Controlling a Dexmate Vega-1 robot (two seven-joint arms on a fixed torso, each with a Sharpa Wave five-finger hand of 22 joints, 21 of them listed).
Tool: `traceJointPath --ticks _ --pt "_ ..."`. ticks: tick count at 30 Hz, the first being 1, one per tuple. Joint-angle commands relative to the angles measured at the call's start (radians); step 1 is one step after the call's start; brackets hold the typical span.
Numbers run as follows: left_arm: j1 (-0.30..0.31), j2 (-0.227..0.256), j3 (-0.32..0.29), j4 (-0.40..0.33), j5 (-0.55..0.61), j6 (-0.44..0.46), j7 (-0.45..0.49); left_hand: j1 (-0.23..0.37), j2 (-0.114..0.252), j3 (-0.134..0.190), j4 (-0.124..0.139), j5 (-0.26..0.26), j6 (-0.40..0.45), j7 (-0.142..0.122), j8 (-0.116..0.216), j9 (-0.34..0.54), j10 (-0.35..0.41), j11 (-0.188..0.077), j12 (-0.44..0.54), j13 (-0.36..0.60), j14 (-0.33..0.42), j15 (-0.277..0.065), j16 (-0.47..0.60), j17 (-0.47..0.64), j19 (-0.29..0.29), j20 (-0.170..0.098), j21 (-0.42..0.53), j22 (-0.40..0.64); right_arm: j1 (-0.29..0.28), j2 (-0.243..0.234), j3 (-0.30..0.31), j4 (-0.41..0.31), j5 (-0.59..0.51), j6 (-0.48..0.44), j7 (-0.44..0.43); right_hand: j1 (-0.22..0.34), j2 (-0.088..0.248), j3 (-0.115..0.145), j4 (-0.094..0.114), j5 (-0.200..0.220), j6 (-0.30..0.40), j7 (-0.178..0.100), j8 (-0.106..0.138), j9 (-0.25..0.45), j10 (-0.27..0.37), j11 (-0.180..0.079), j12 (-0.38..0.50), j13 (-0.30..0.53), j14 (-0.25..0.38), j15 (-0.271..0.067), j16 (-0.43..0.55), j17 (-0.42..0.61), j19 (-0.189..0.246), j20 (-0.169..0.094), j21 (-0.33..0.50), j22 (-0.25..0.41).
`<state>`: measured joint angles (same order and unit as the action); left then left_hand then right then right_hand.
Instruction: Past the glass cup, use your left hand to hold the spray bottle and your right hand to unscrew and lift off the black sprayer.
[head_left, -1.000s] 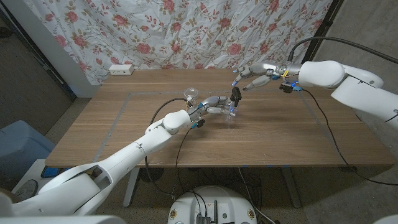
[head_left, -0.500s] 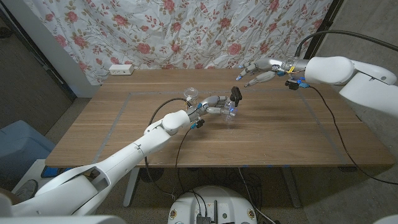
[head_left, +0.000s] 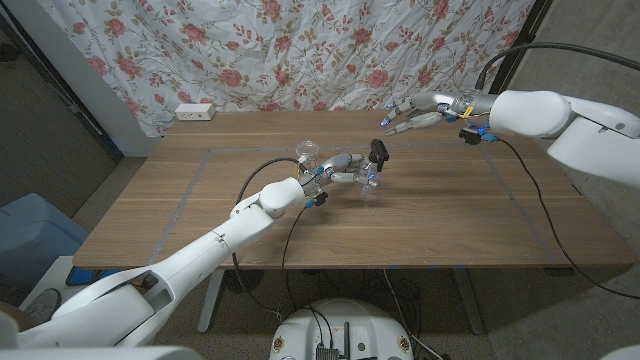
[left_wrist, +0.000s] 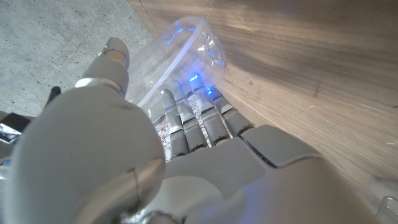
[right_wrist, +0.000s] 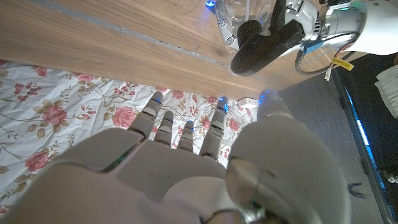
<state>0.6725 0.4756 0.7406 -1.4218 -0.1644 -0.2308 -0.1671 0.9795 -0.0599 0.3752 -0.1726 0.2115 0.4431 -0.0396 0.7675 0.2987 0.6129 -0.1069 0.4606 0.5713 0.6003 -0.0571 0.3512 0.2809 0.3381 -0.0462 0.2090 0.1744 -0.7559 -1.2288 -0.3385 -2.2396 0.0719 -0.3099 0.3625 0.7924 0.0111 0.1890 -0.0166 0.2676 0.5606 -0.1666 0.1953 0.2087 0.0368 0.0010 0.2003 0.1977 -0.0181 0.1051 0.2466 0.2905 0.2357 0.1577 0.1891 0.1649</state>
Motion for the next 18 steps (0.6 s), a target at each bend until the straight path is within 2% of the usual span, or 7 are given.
traceJointPath --ticks 1,5,10,18 --pt "-0.002 -0.004 -0.001 0.006 0.002 -0.001 0.004 0.029 0.142 0.006 0.002 0.002 0.032 -0.022 0.052 0.001 0.051 -0.037 0.001 0.003 0.008 -0.14 -0.002 0.003 0.01 -0.039 -0.002 0.004 0.014 -0.022 -0.027 -0.101 -0.049 -0.144 0.006 -0.04 -0.006 -0.016 0.009 -0.006 -0.012 0.027 -0.004 0.006 -0.006 0.014 0.004 0.005 0.003 0.019 0.008 0.002 0.005 0.019 0.004 0.005" --pt "-0.006 -0.008 0.001 0.012 0.003 -0.002 0.004 0.028 0.142 0.006 0.003 0.002 0.032 -0.022 0.053 0.0 0.051 -0.037 0.0 0.004 0.009 -0.14 -0.003 0.003 0.01 -0.039 -0.003 0.004 0.038 -0.026 -0.055 -0.137 -0.087 -0.209 0.025 -0.069 -0.011 -0.027 0.016 -0.01 -0.019 0.049 -0.002 0.008 -0.007 0.022 0.004 0.005 0.009 0.029 0.009 0.002 0.005 0.027 0.003 0.005" --pt "-0.01 -0.011 0.002 0.017 0.004 -0.004 0.003 0.029 0.142 0.006 0.002 0.002 0.032 -0.022 0.055 -0.001 0.054 -0.038 0.0 0.005 0.01 -0.14 -0.002 0.004 0.011 -0.039 -0.002 0.004 0.053 -0.024 -0.074 -0.157 -0.107 -0.24 0.038 -0.091 -0.015 -0.034 0.02 -0.013 -0.02 0.06 0.001 0.01 0.009 0.029 0.01 0.005 0.012 0.033 0.01 0.002 0.003 0.032 0.002 0.005" --pt "-0.015 -0.014 0.003 0.022 0.003 -0.001 0.0 0.029 0.142 0.005 0.001 0.002 0.033 -0.021 0.057 -0.003 0.057 -0.039 0.0 0.006 0.012 -0.14 -0.002 0.004 0.012 -0.04 -0.002 0.004 0.11 0.002 -0.152 -0.168 -0.189 -0.287 0.098 -0.107 -0.018 -0.039 0.021 -0.016 -0.037 0.075 -0.003 0.011 0.003 0.04 0.007 0.005 0.012 0.04 0.008 0.001 0.004 0.039 0.001 0.005"
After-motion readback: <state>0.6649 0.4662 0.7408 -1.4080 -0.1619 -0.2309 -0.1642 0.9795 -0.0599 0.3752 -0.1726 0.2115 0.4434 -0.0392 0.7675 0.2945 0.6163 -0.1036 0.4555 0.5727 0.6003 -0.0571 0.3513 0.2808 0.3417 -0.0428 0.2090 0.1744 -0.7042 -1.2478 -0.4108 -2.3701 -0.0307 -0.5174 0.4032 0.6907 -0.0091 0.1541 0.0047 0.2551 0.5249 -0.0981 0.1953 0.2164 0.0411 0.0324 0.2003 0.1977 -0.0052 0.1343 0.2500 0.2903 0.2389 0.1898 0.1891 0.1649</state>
